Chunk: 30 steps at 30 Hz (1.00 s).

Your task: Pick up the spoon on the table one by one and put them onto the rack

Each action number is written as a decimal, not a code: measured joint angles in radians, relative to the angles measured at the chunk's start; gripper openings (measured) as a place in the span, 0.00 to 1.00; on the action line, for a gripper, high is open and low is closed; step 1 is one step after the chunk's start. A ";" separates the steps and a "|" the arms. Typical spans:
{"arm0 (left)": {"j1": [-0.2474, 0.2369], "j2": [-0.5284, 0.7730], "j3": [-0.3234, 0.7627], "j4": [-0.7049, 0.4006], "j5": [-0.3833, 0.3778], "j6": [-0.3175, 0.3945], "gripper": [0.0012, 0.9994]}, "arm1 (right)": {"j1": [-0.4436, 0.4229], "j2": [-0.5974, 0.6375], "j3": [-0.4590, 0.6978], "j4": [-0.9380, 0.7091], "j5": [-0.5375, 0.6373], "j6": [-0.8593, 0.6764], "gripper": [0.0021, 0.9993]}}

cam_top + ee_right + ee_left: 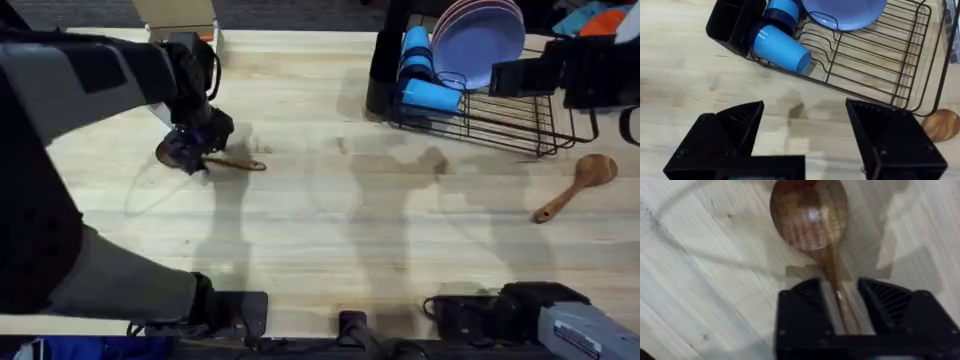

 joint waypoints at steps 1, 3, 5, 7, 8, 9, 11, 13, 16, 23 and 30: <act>-0.001 0.002 0.003 0.001 -0.001 0.000 0.43 | 0.000 0.000 0.000 0.000 0.000 0.000 0.99; -0.001 0.004 0.004 0.000 -0.006 0.000 0.27 | 0.000 0.000 0.000 0.000 0.000 0.000 0.99; -0.001 0.004 0.004 -0.002 -0.012 0.000 0.15 | 0.000 0.000 0.000 0.000 0.000 0.000 0.99; -0.001 0.004 0.005 0.002 -0.016 -0.001 0.07 | 0.000 0.000 0.000 0.000 0.000 0.000 0.99; -0.001 0.004 0.005 0.005 -0.018 0.001 0.05 | 0.000 0.000 0.000 0.000 0.000 0.000 0.99; -0.001 0.005 0.006 0.005 -0.019 0.000 0.05 | 0.000 0.000 0.000 0.000 0.000 0.000 0.99; -0.001 0.005 0.006 0.005 -0.020 0.000 0.05 | 0.000 0.000 0.000 0.000 0.000 0.000 0.99; -0.001 0.005 0.006 0.005 -0.019 0.000 0.05 | 0.000 0.000 0.000 0.000 0.000 0.000 0.99; -0.001 0.005 0.007 0.004 -0.019 0.000 0.04 | 0.000 0.000 0.000 0.000 0.000 0.000 0.99; -0.001 0.014 0.028 -0.030 -0.012 0.000 0.04 | 0.000 0.000 0.000 0.000 0.000 0.000 0.99; -0.050 0.006 0.077 -0.105 0.019 0.005 0.04 | 0.000 0.000 0.000 0.001 0.000 0.000 0.99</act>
